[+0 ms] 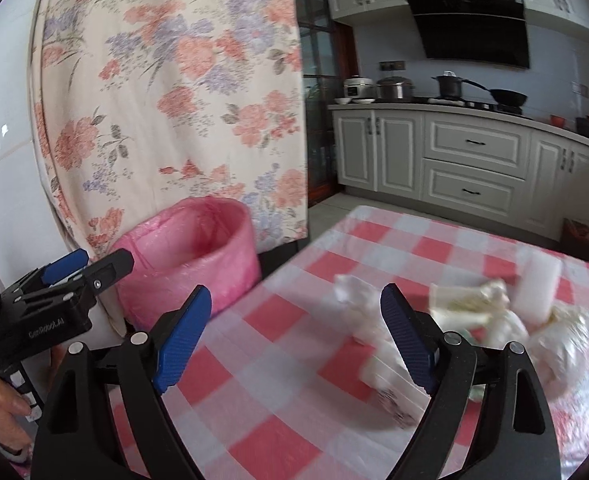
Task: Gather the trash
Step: 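Move both open grippers back over the table items, then reach the right gripper toward the white plastic bag on the table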
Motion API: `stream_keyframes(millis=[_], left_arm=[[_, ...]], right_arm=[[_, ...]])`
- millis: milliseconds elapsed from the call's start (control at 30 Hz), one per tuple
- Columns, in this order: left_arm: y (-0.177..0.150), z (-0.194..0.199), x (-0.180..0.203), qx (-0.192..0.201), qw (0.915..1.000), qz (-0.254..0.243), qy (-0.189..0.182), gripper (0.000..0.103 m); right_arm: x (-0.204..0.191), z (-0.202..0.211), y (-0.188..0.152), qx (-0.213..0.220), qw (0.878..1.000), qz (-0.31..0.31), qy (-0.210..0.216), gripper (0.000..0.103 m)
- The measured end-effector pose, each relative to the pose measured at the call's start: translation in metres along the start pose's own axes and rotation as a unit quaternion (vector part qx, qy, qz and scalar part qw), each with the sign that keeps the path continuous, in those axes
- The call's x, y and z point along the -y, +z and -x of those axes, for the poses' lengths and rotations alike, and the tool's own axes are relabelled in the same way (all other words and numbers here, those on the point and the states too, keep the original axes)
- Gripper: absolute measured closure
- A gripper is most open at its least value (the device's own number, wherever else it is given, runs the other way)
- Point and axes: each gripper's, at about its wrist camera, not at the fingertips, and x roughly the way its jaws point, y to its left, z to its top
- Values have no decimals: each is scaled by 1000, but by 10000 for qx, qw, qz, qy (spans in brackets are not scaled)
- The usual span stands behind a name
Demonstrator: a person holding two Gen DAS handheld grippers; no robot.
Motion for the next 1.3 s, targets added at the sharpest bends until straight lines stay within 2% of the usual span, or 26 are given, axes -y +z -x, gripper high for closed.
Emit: stream_keyframes(millis=[167,333,600,933,1300], left_arm=[[-18,4,51,-54,9991,-214,-350,5],[-38,-1,96,-278,9963,-473,-664,5],[-61,-10,143,-473,9907,-880,-923,5],[-67,-22,178,-467,9859,-1217,-1047,5],[-69,-36,195,-553,9821,-1361,-1183,5]], right_arm=[[35,28,-25,-15,9987,-241,-449,21],[71,55,-48,-29,9951,-470,-874,21],[122,83,-75,-38,9863,-900,-1386,21],[149,94,-88,-28,9769,-1030,-1871,21],[155,91,-89,-101,9720,-1149,-2045,21]])
